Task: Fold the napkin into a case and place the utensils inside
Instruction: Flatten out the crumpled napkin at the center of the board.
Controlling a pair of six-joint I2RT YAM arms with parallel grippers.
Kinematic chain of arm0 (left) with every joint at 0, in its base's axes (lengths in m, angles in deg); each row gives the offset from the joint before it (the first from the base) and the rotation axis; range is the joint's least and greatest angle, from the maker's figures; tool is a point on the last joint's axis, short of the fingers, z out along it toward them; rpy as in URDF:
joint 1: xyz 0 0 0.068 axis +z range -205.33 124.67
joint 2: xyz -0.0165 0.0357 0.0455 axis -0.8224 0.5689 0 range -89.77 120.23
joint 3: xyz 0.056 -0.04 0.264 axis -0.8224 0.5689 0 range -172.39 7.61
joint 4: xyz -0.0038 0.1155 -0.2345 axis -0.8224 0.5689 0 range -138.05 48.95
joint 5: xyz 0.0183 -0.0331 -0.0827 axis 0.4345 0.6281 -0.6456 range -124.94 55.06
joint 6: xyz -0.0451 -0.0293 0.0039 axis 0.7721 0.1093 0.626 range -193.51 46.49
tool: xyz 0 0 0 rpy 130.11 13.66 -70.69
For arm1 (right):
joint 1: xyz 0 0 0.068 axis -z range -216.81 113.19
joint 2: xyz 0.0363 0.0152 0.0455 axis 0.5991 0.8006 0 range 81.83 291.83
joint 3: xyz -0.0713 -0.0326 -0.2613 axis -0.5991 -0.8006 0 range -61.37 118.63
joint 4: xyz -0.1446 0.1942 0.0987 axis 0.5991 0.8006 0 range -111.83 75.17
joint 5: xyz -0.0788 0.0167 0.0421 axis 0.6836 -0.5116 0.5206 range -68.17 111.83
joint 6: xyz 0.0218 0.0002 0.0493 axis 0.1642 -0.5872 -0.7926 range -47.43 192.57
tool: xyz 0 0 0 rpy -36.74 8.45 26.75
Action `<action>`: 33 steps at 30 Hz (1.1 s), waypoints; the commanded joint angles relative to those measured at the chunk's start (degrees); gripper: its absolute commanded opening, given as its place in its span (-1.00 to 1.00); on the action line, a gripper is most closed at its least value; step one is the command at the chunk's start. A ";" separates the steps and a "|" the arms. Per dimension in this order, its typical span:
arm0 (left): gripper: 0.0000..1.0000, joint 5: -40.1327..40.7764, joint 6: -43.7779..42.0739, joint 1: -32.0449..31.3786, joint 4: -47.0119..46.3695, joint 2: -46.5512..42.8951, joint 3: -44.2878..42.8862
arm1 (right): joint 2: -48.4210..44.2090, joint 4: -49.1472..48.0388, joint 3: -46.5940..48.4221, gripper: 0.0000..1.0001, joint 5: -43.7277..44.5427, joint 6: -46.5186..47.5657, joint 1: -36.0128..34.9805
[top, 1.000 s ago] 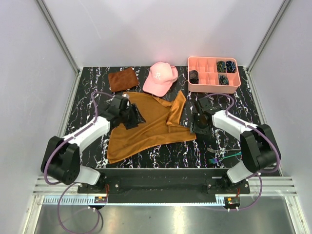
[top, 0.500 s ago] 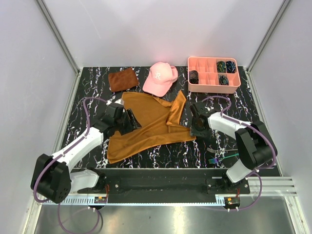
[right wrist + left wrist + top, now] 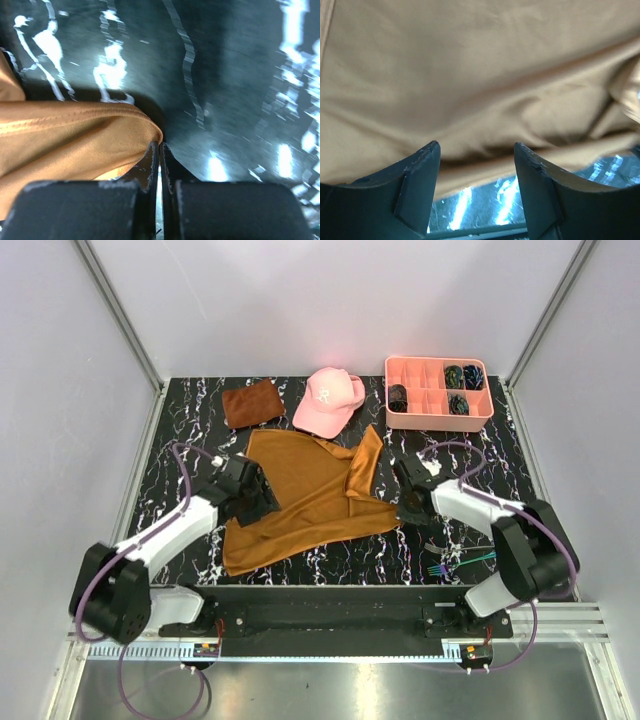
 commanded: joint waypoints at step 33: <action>0.08 15.55 18.69 -9.83 27.04 -13.57 6.38 | -25.03 -1.37 -6.04 -1.00 4.37 2.16 3.67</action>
